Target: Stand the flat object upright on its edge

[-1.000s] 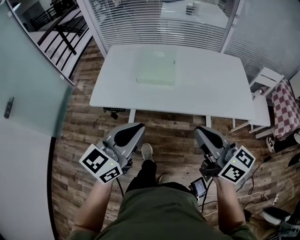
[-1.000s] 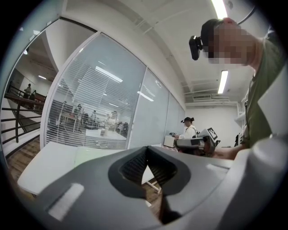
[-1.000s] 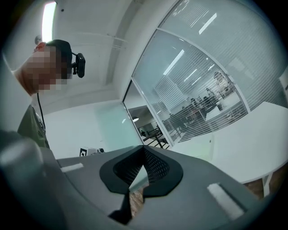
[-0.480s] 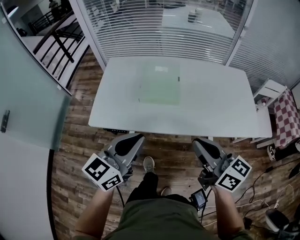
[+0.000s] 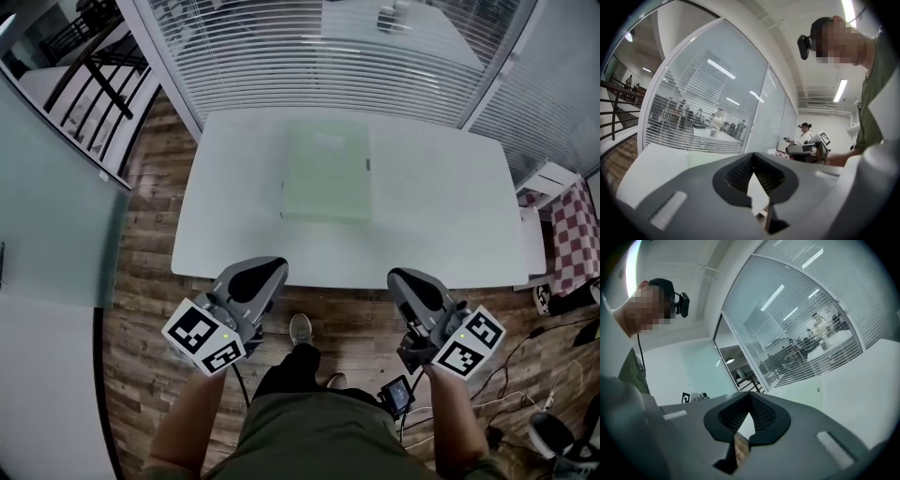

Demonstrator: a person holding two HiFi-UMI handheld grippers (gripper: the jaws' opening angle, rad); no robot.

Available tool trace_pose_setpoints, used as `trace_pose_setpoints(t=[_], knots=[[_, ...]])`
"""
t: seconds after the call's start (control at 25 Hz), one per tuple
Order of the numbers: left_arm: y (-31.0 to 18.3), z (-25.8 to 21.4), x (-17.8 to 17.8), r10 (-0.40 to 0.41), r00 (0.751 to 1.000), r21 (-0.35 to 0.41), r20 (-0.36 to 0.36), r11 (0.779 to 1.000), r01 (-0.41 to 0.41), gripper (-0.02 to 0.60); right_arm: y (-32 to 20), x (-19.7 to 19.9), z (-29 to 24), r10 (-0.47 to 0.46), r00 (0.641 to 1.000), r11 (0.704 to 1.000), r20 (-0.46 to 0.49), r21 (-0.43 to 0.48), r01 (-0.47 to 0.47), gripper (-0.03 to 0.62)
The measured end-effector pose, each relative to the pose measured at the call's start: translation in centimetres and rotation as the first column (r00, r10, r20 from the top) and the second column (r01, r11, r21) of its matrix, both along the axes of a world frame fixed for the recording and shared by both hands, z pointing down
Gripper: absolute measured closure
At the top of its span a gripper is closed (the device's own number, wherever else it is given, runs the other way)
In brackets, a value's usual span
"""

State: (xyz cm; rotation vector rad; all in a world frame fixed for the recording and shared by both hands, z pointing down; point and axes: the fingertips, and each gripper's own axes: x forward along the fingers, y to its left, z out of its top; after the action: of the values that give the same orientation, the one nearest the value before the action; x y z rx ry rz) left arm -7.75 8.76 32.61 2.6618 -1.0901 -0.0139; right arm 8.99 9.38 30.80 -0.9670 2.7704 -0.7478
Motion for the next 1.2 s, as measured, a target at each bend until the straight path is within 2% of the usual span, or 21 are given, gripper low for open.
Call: trace_pose_setpoints(t=[0.24, 0.52, 0.8, 1.2], knots=[[-4.6, 1.4, -2.1, 0.011, 1.000, -0.022, -0.006, 1.000, -0.011, 0.581, -4.3, -1.9, 1.2, 0.025, 1.000, 0.999, 0.014, -0.022, -0.025, 0.588], [-9.0, 3.2, -4.6, 0.021, 1.000, -0.056, -0.016, 0.998, -0.022, 0.581, -8.5, -4.2, 3.2, 0.062, 0.998, 0.996, -0.028, -0.057, -0.063, 0.588], [-12.9, 4.4, -6.1, -0.016, 0.999, -0.110, -0.050, 0.994, 0.010, 0.580, -12.0, -4.7, 4.0, 0.079, 0.996, 0.994, -0.043, -0.074, -0.082, 0.588], [-17.0, 6.9, -6.1, -0.017, 1.000, -0.159, -0.026, 0.987, 0.013, 0.574, -16.3, -4.0, 6.3, 0.085, 0.993, 0.991, -0.080, -0.094, -0.093, 0.588]])
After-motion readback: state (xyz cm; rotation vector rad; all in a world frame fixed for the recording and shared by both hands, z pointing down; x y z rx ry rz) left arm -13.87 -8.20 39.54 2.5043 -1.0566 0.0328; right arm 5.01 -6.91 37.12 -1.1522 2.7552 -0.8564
